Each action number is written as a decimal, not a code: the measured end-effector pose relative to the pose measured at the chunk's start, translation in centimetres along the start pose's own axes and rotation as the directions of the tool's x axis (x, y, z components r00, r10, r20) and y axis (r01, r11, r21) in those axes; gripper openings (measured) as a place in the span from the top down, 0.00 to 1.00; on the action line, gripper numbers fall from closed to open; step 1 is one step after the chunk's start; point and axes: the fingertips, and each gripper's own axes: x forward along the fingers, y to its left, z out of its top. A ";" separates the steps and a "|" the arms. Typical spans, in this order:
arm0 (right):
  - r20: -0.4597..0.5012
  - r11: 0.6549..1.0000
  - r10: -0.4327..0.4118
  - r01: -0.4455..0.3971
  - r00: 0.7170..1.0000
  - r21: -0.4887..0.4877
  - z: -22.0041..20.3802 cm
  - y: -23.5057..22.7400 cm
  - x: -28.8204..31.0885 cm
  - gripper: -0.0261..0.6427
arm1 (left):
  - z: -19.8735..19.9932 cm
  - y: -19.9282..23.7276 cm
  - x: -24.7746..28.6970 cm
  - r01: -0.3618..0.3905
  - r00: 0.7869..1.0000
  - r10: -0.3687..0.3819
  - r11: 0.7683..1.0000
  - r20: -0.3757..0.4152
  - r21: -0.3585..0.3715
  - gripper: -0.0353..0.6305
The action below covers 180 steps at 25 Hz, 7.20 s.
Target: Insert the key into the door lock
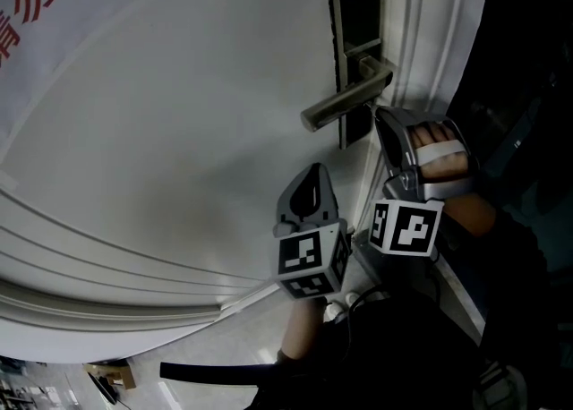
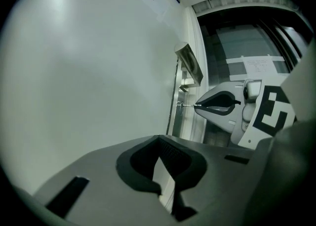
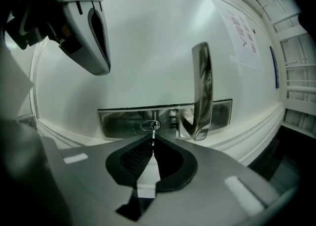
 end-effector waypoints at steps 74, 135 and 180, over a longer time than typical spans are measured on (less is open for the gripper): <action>-0.002 0.999 -0.004 0.004 1.000 -0.047 0.3 0.0 0.4 0.94 | -0.5 1.0 -0.6 -0.006 1.000 0.005 0.999 -0.030 -0.042 0.95; -0.014 0.995 0.019 -0.020 1.000 -0.093 0.4 0.0 0.6 0.94 | -0.5 0.4 0.1 0.045 0.999 -0.046 0.998 -0.024 -0.048 0.95; -0.016 0.996 0.038 -0.039 0.999 -0.074 0.7 0.0 0.9 0.94 | -0.4 0.5 0.3 0.046 0.998 -0.047 0.997 -0.032 -0.057 0.95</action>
